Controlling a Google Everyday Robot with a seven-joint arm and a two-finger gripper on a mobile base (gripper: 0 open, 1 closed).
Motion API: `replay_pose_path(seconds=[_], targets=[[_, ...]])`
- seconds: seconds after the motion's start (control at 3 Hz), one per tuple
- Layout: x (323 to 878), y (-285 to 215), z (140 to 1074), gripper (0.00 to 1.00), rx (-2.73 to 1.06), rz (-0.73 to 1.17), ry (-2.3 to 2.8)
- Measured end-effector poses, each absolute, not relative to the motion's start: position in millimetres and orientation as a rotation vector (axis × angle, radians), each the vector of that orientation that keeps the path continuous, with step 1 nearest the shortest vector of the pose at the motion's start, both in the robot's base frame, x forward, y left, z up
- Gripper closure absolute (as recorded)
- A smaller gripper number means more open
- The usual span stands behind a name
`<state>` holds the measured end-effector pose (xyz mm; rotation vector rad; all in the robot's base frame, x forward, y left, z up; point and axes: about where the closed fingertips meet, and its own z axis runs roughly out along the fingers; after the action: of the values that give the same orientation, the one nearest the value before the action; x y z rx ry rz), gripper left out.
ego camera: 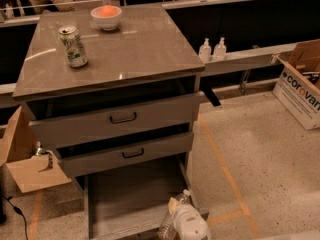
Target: Pick water bottle from bottom drawer and place on counter
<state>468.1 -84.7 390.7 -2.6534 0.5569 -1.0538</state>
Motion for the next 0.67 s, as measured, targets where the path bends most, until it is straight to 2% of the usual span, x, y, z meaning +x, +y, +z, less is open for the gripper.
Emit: replay_pose_path(seconds=[0.67], targets=[[470, -93, 471, 1.0, -2.486, -1.452, 0.318]])
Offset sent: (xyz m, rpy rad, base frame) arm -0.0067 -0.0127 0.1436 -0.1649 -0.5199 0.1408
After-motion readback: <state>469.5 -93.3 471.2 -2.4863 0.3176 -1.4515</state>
